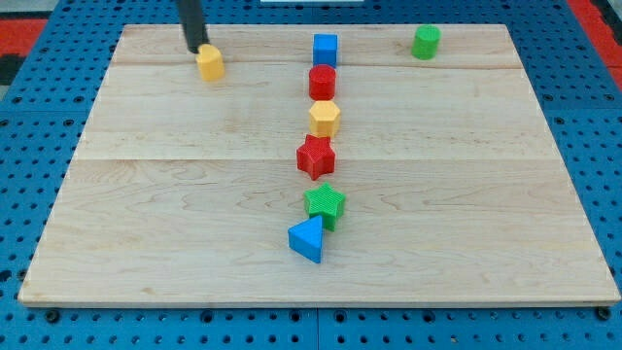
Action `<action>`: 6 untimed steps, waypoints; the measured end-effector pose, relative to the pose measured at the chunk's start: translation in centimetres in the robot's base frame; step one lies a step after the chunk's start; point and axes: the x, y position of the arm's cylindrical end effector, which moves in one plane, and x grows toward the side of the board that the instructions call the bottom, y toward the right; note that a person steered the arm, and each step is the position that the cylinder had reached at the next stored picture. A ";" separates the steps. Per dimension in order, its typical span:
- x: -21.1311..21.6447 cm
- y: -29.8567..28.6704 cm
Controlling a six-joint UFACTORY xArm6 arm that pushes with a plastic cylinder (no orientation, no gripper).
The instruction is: Place blue cube to the right of red circle
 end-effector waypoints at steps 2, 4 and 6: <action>-5.3 8.2; 1.9 16.7; 0.7 31.8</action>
